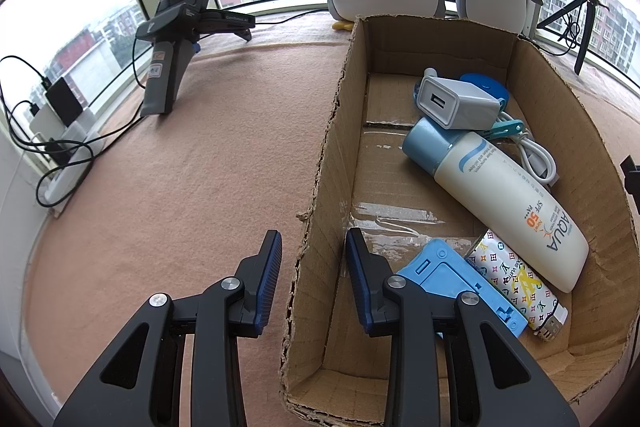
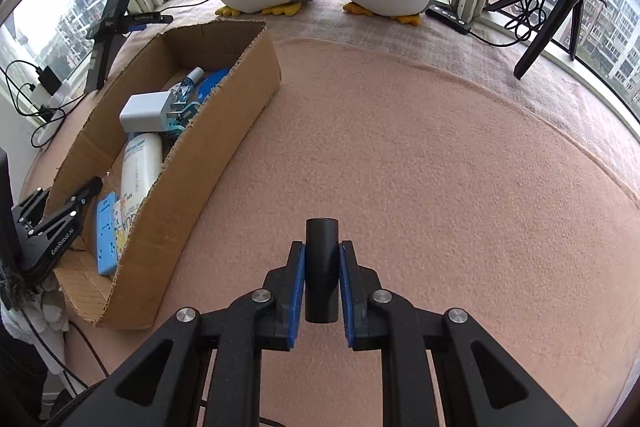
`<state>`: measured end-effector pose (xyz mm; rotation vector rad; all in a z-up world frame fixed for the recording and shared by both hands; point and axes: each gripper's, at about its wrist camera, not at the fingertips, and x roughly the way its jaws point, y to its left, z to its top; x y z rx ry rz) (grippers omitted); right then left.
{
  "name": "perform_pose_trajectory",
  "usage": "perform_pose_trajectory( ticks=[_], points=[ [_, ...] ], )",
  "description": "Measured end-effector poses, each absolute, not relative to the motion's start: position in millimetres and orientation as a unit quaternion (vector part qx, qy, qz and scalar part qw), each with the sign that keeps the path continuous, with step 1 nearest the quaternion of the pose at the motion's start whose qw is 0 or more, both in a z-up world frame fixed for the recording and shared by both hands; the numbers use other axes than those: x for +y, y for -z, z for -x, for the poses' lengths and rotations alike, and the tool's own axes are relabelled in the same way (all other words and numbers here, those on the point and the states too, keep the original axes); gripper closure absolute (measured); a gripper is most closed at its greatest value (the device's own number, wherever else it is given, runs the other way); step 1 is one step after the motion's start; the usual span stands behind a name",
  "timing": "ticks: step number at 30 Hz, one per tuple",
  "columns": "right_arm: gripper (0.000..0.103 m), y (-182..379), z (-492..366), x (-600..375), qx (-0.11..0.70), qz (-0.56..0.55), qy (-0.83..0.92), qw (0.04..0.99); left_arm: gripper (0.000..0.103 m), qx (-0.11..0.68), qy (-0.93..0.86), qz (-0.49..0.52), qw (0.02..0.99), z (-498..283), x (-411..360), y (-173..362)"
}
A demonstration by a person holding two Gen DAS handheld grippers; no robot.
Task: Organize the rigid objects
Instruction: 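Move the right tool to the black cylinder and grasp it, then carry the black cylinder into the box and open the right gripper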
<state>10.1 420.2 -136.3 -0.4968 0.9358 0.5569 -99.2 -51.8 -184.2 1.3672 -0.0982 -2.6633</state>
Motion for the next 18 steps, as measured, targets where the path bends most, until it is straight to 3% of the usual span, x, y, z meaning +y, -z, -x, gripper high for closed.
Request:
perform_pose_trajectory(
  ticks=[18],
  points=[
    [0.088,107.6,7.5,511.3,0.394,0.223,-0.348,0.821,0.072,-0.032,0.887,-0.455,0.073,99.1,-52.2,184.2]
  ],
)
